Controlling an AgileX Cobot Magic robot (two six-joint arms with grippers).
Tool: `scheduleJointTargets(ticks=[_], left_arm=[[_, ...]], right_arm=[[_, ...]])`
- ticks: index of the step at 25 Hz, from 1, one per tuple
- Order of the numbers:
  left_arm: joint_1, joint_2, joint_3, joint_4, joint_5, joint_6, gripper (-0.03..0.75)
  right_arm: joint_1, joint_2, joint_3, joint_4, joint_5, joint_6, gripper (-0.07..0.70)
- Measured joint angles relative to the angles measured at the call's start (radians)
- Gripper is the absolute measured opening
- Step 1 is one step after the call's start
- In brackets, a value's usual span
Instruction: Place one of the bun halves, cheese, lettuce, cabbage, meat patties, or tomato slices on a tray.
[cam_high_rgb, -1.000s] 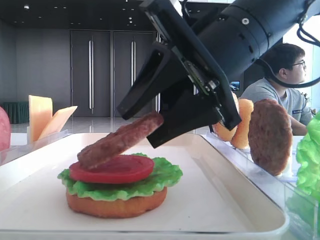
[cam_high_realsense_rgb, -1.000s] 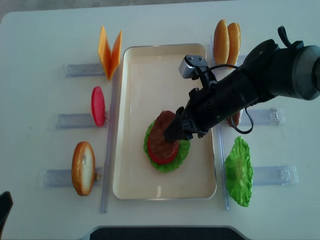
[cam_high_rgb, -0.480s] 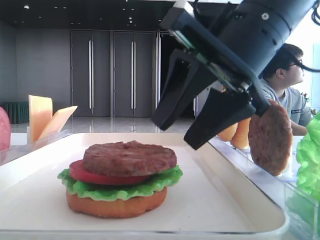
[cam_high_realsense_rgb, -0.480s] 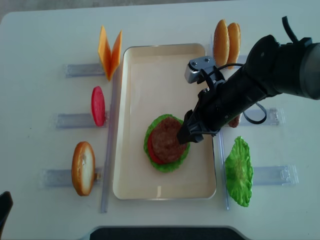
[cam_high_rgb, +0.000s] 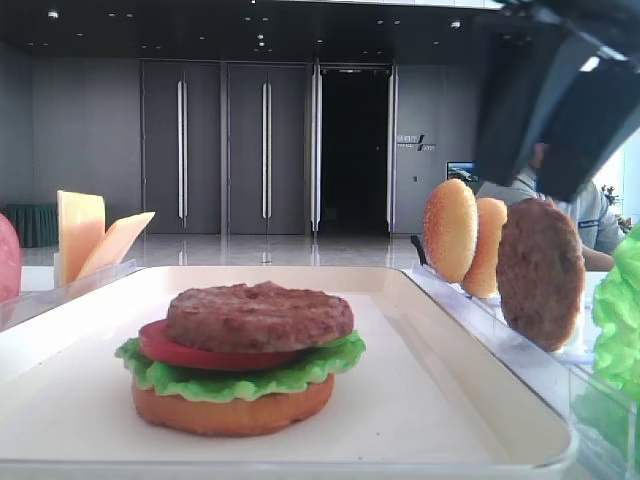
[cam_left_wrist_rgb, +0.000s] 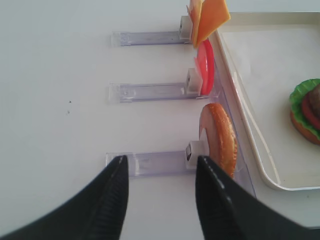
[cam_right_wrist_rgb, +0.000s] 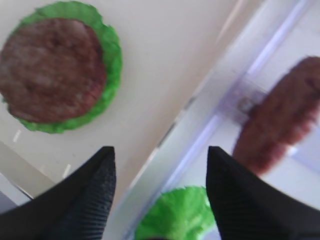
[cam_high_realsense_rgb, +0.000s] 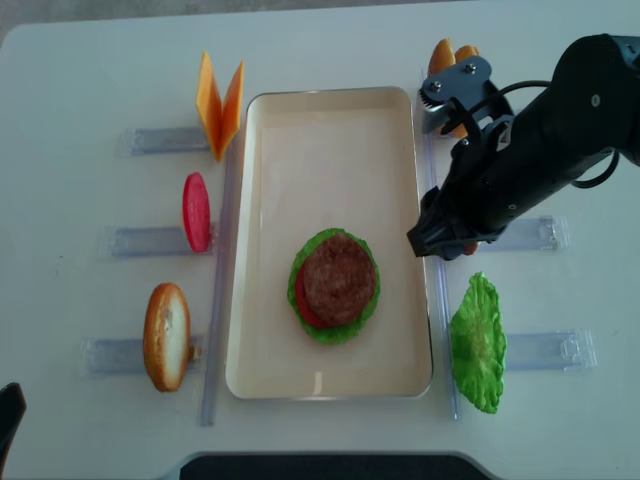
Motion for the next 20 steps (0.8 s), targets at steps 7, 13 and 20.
scheduleJointTargets(ticks=[7,13,20], left_arm=[[0.000,0.000,0.000,0.000,0.000,0.000,0.339],[0.000,0.000,0.000,0.000,0.000,0.000,0.339],[0.000,0.000,0.000,0.000,0.000,0.000,0.338]], right_arm=[[-0.099,-0.123,0.000,-0.283,0.195,0.254,0.378],[-0.328,-0.261,0.000,-0.390,0.321,0.304,0.374],[-0.542,-0.443,0.000,-0.455,0.404,0.307,0.373]])
